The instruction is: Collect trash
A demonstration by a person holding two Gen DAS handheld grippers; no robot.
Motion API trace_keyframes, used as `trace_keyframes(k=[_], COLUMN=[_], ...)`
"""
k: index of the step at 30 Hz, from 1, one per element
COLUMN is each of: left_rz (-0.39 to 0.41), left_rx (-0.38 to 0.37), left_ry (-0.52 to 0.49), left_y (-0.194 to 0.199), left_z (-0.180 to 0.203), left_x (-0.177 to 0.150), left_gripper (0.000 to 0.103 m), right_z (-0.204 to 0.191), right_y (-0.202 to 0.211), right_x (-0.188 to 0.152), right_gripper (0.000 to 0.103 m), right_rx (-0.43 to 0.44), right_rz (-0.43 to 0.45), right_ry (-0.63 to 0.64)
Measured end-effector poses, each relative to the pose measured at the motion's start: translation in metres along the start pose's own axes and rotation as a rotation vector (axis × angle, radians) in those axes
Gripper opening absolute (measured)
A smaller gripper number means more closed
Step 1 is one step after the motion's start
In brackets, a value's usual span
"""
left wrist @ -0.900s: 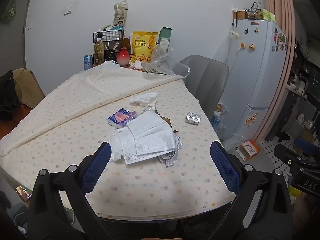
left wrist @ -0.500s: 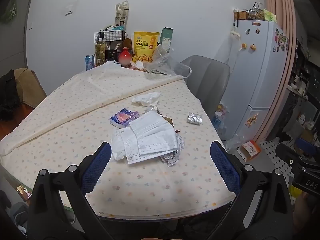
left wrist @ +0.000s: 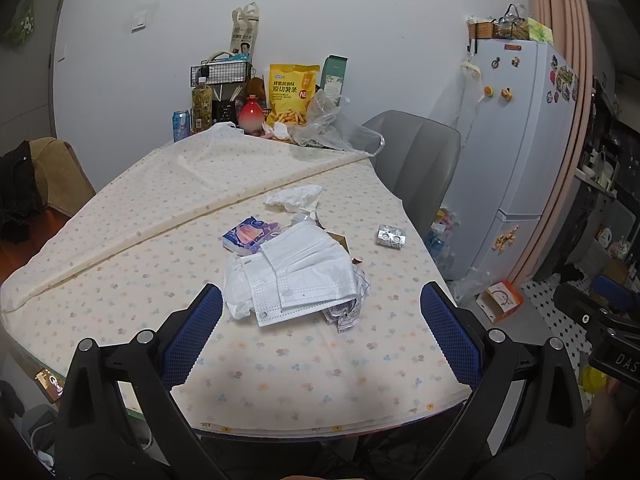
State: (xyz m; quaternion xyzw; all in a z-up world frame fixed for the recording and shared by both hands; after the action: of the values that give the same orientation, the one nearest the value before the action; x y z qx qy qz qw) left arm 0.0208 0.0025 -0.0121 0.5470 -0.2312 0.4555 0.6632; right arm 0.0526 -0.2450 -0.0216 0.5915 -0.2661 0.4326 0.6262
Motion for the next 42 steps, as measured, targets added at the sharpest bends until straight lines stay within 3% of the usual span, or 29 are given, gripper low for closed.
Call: trace_keyframes(k=[42], left_rz=[0.007], left_rx=[0.001], left_ry=[-0.013], left_y=[-0.0025], left_z=[0.0064], left_x=[-0.0006], left_gripper=[0.098], right_z=[0.0011], right_y=[-0.0058], right_x=[-0.0017], right_gripper=[0.095], right_rx=[0.008], right_rz=[0.006], right_ry=[-0.012])
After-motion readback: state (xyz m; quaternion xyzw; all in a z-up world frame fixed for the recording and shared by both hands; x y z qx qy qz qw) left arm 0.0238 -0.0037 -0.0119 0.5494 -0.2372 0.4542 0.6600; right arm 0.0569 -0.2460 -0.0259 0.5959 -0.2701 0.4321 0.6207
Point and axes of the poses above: each gripper's, at about its wrist camera, not at the fingertips, and y roughly against the way its jaws point, z to its right, x to its top, the point moved 3 cm from there along -y, roughly the way its jaws point, and after that the axes turned 13 degrees about y, right-handed, at the moved point
